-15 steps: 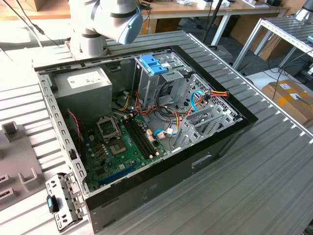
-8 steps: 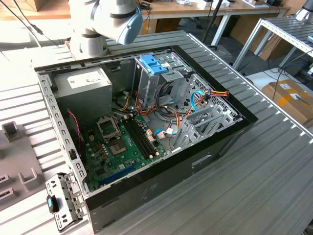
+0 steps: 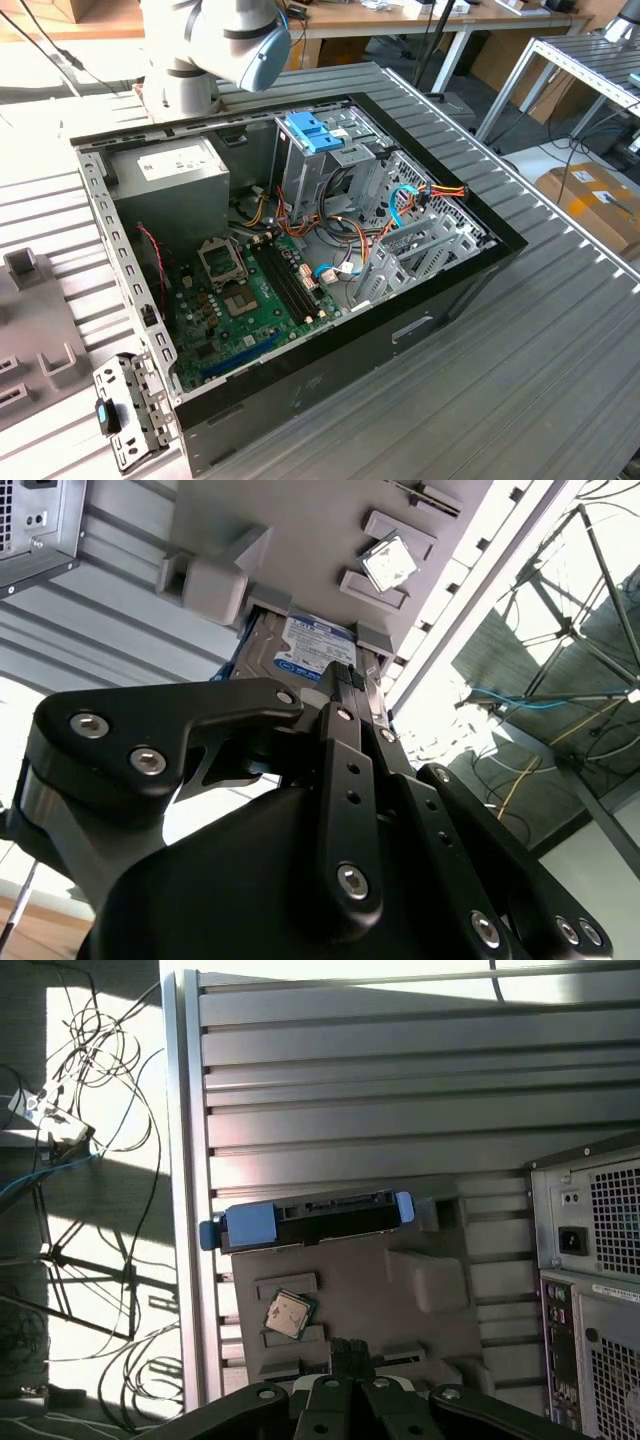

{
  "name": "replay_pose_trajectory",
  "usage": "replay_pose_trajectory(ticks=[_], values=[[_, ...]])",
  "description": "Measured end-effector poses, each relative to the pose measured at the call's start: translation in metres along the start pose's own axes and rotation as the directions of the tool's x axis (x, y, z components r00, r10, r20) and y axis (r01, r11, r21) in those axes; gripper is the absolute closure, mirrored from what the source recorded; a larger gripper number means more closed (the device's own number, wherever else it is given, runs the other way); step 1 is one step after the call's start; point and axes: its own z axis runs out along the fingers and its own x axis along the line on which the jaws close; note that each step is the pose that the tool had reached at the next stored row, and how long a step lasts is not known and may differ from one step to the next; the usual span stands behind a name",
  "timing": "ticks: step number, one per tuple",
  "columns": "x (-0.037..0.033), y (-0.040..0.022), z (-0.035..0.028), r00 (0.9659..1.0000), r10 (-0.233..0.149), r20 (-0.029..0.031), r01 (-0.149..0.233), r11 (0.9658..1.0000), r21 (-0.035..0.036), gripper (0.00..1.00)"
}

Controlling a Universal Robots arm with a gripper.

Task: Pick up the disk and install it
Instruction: 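Reach for the disk, then pick up the disk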

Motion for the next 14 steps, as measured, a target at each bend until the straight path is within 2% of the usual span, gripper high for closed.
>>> replay_pose_trajectory(ticks=[4,14], values=[[0.0056,-0.0005,-0.0001,1.0000,0.000,0.0000,0.000,1.0000,0.0000,0.89],[0.0063,-0.0005,-0.0001,1.0000,0.000,0.0001,0.000,1.0000,0.0000,0.89]])
